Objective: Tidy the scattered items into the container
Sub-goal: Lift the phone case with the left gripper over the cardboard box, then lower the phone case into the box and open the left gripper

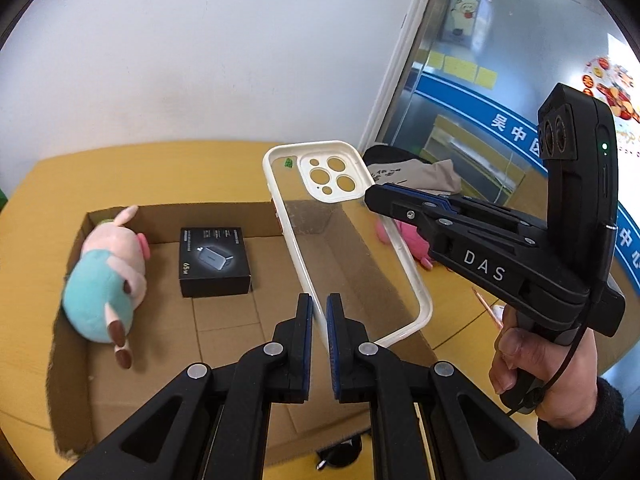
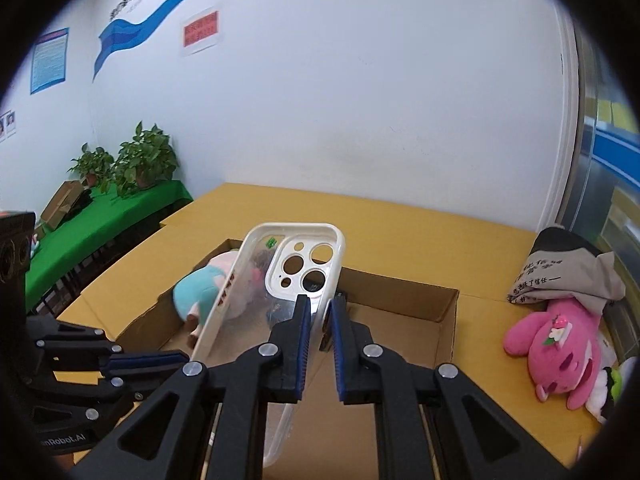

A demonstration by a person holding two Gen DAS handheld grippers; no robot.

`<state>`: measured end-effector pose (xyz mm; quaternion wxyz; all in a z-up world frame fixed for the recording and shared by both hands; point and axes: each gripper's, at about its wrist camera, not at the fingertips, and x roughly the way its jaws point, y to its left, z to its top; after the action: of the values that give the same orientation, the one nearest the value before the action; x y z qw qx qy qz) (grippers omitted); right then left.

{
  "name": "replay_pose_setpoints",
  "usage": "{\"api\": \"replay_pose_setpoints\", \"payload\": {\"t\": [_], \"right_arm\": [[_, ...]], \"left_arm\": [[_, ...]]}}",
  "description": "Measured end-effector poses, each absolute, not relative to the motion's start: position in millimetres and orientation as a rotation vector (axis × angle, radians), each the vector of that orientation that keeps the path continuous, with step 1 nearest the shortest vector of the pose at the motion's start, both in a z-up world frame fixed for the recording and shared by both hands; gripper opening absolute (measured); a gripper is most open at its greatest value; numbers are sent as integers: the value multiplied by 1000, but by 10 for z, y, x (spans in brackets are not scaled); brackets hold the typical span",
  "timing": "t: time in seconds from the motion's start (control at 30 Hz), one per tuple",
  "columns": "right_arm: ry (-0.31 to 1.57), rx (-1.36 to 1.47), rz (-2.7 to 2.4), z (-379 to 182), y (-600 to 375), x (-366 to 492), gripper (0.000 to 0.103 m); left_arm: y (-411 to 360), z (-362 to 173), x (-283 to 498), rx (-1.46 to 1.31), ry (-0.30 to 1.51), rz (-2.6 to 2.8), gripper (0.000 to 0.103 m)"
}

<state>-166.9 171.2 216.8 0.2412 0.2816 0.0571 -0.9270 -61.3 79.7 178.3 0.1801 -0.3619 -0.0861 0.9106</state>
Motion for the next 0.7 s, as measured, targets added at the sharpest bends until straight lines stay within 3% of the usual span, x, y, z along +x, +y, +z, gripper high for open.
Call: {"api": "replay_pose_setpoints", "payload": {"t": [0.13, 0.2, 0.43, 0.63, 0.67, 0.7], "right_arm": [[155, 866, -2531, 1888, 1725, -2137, 9], [138, 924, -2527, 1731, 1758, -2381, 8], [122, 1136, -2512, 1174, 1805, -3100, 4], [130, 1226, -2478, 910, 1828, -3284, 5], [120, 1239, -2466, 906, 1853, -3289, 5], [114, 1264, -2446, 888, 1865, -3288, 13]], "left_arm": [[899, 1581, -1087, -1103, -231, 2537, 6], [940, 1468, -1296, -1139, -240, 2502, 0], [1129, 1050, -2018, -1291, -233, 2424, 0], [1124, 739, -2075, -1369, -228, 2394, 0], [1103, 710, -2076, -1379, -235, 2394, 1], [1067, 681, -2071, -1389, -253, 2392, 4]]}}
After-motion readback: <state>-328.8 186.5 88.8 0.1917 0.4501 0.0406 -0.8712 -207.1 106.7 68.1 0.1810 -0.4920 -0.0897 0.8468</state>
